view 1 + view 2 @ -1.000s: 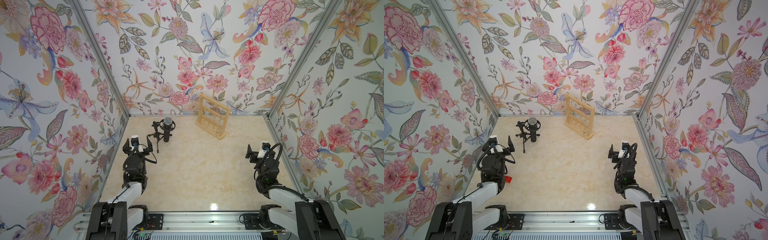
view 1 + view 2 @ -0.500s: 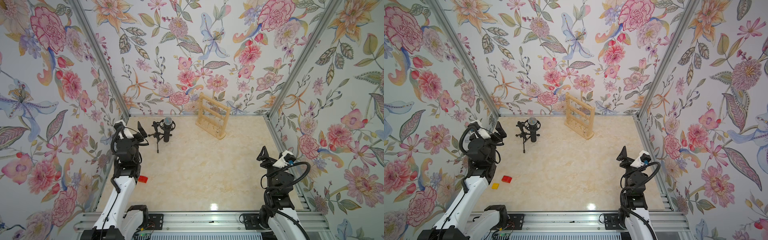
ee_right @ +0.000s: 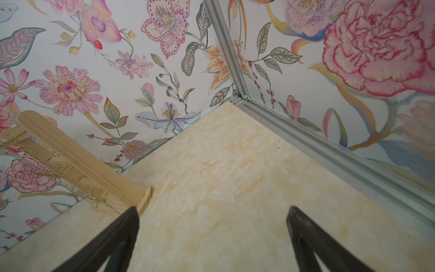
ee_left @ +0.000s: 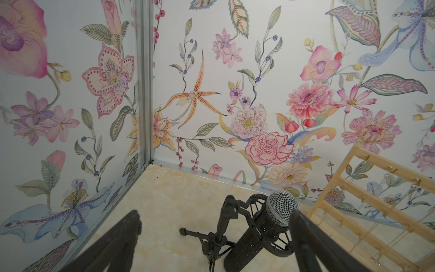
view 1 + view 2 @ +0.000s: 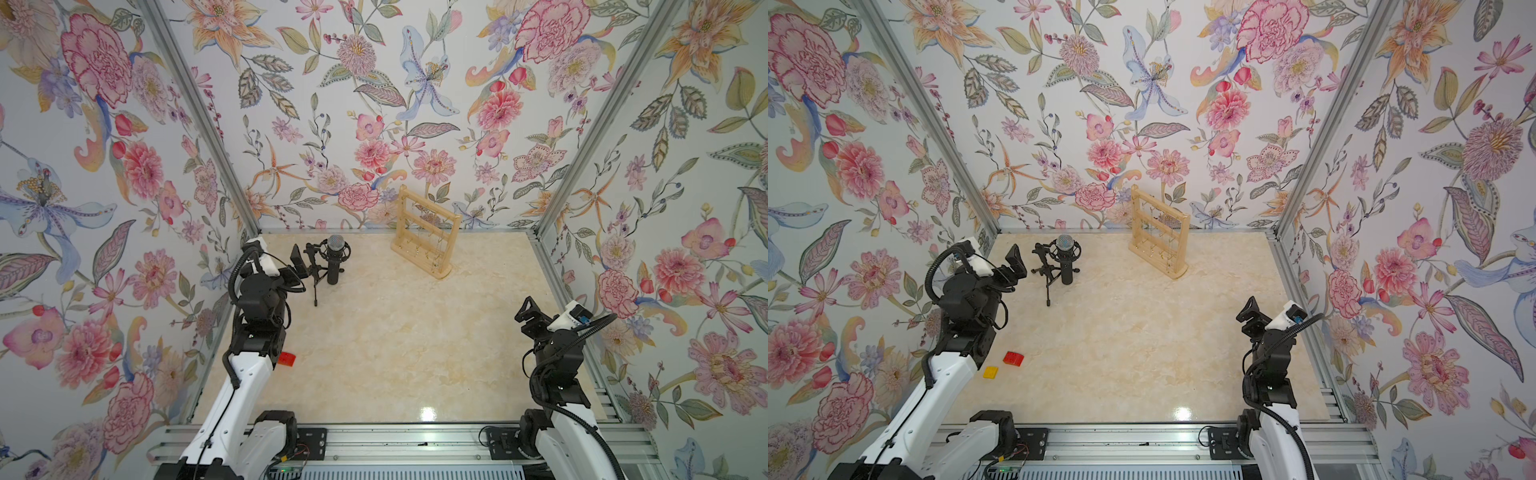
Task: Take the necklace off the jewelry display stand
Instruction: Adjust the stand at the center of the board.
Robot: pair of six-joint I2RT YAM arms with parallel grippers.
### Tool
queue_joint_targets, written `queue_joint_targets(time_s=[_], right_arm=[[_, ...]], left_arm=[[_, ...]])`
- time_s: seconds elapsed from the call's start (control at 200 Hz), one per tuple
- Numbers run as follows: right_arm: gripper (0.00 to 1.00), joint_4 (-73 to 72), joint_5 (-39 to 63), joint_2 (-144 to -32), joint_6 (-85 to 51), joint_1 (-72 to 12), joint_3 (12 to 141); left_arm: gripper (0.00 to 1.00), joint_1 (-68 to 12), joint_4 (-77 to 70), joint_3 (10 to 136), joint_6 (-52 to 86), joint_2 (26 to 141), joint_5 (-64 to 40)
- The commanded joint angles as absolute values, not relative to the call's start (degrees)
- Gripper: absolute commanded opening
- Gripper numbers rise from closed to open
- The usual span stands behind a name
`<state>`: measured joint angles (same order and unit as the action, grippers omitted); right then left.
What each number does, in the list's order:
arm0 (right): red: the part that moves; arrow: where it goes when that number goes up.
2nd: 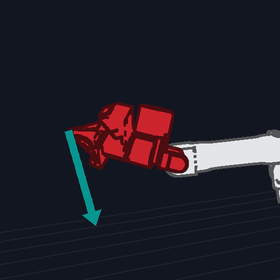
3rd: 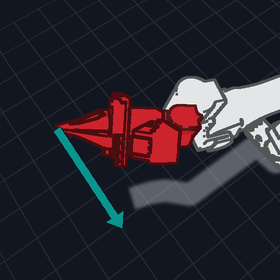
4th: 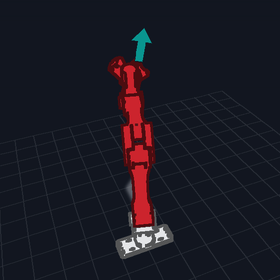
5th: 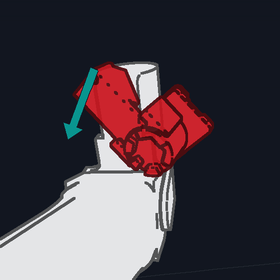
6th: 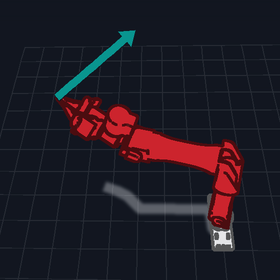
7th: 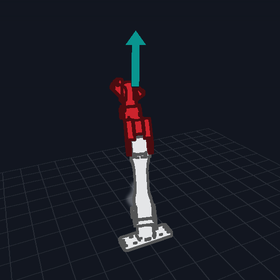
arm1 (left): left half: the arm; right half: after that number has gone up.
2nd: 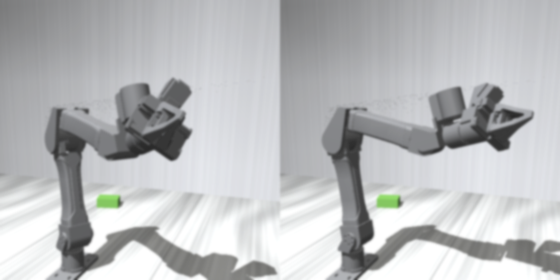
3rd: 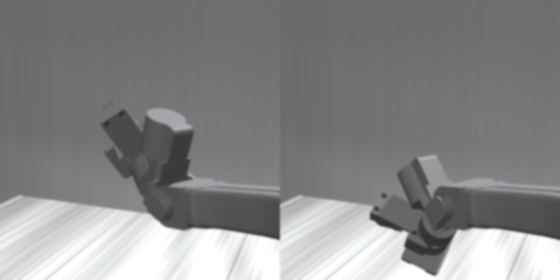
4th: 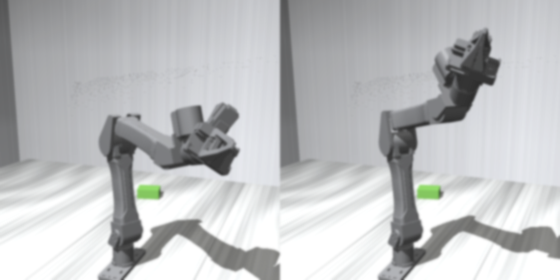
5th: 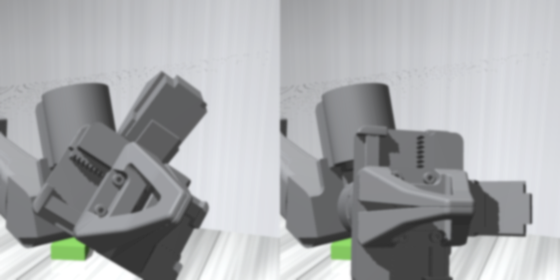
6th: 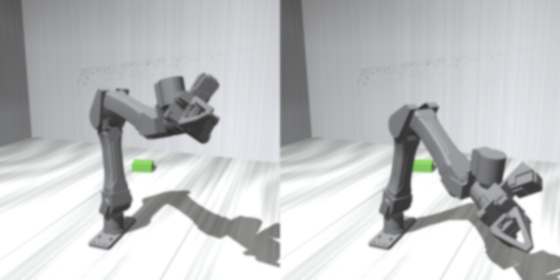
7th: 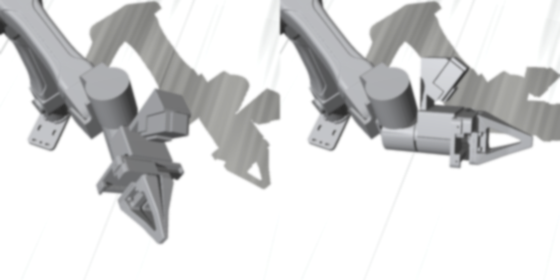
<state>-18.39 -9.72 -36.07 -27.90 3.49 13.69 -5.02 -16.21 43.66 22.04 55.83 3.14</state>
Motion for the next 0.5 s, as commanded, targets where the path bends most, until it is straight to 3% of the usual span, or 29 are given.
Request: queue_joint_targets(time_s=[0.0,0.23,0.495], right_arm=[[1.00,-12.72,-3.40,-38.70,-27.55,3.34,20.74],[0.87,-0.05,5.87,-53.99,-22.54,-3.21,40.25],[0.69,5.54,7.28,-74.48,-19.87,-13.12,60.66]], left_arm=[[0.99,-9.51,-7.84,50.79,20.06,58.16,-1.05],[0.99,-20.10,7.33,59.98,14.82,63.19,-4.43],[0.99,-25.05,6.62,53.53,12.13,61.76,-3.35]])
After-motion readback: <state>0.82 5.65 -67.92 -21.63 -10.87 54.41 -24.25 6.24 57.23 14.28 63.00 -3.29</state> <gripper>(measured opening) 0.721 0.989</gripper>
